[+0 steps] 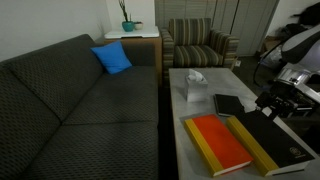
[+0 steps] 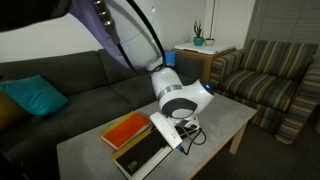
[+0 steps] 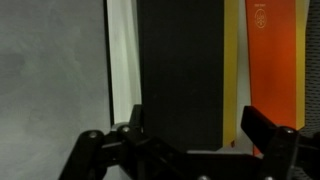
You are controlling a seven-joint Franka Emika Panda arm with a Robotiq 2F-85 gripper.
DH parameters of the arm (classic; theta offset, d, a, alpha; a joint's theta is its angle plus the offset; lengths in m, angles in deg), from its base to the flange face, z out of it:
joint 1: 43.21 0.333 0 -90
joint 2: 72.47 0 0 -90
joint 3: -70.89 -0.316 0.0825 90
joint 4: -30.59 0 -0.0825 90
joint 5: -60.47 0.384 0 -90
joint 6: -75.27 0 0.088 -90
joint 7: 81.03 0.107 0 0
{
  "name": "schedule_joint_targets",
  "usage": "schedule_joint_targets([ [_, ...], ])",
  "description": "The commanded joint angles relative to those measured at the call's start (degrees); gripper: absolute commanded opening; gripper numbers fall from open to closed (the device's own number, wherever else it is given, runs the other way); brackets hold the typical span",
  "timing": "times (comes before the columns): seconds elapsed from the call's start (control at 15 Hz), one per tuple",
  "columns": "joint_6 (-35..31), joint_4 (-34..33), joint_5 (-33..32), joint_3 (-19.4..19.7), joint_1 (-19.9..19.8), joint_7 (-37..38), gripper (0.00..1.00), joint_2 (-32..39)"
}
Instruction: Open the cover of the black and yellow book
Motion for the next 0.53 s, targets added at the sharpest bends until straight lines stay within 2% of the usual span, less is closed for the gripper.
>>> schedule_joint_targets([
  [0.0,1.21,2.13,-0.76,-0.41,0.31,-1.09,1.0,-2.38],
  [0.47,0.43,8.35,-0.36,-4.15,-0.32,-6.96,1.0,-7.78],
])
